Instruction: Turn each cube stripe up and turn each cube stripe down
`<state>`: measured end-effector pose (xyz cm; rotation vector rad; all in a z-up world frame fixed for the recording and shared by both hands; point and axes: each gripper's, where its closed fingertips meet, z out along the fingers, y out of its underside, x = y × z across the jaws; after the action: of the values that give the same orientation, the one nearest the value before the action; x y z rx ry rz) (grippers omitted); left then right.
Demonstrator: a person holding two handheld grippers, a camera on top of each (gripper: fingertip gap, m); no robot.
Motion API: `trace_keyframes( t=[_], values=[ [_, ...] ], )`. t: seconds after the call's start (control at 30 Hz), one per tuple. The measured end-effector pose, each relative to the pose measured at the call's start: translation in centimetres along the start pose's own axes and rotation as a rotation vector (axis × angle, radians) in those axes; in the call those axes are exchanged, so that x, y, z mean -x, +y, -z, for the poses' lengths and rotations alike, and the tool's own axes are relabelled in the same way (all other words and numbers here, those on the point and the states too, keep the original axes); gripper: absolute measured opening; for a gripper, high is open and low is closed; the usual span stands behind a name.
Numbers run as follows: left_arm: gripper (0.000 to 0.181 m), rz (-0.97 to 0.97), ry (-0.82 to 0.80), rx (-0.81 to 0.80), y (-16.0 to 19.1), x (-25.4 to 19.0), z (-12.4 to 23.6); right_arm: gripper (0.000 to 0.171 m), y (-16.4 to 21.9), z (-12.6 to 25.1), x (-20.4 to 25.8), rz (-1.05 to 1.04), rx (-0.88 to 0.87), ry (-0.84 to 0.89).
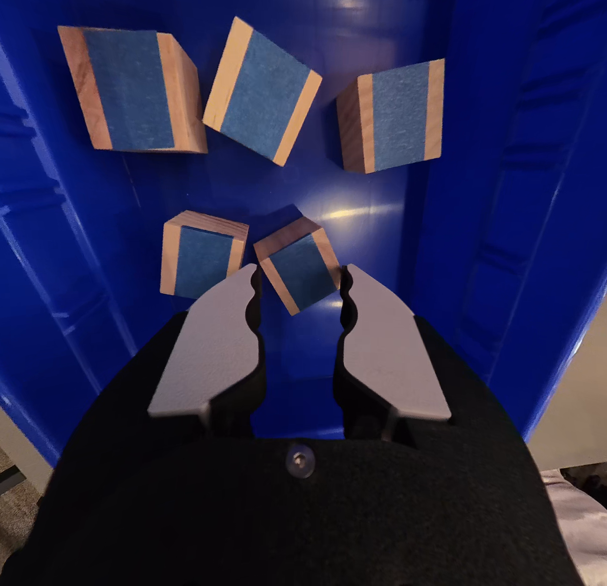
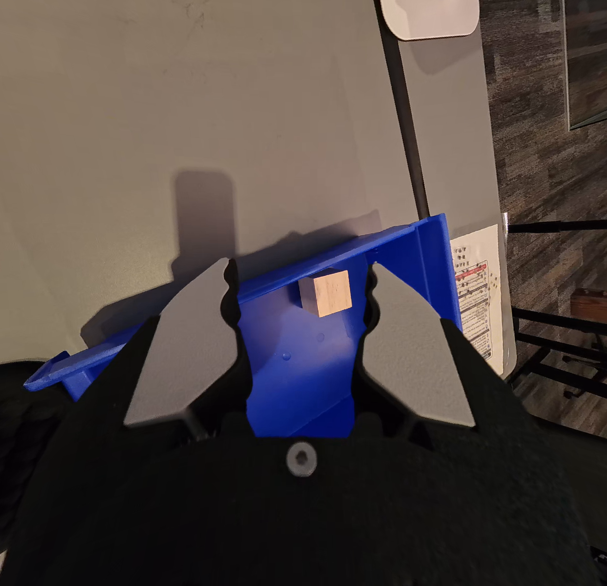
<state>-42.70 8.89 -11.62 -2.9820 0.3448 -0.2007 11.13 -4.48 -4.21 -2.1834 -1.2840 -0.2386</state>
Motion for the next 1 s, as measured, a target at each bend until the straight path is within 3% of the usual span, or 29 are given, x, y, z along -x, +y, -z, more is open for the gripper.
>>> trace_keyframes(
  t=[0.13,0.4,0.77,1.0],
  values=[
    [0.049,-0.006,-0.061,0.011,0.3,0.4,0.4,0.073,0.1,-0.3,0.1,0.003,0.011,-0.009],
    [0.052,-0.011,-0.031,0.061,0.6,-0.2,-0.9,0.072,0.1,-0.3,0.3,0.007,0.019,-0.018],
    [0.045,-0.098,-0.14,0.104,0.4,0.1,-1.8,0.069,0.4,-0.7,0.6,0.008,0.04,-0.036],
    [0.045,-0.164,-0.042,0.026,-0.4,-1.8,-0.2,0.069,0.4,-0.6,0.6,0.013,0.038,-0.034]
  ],
)
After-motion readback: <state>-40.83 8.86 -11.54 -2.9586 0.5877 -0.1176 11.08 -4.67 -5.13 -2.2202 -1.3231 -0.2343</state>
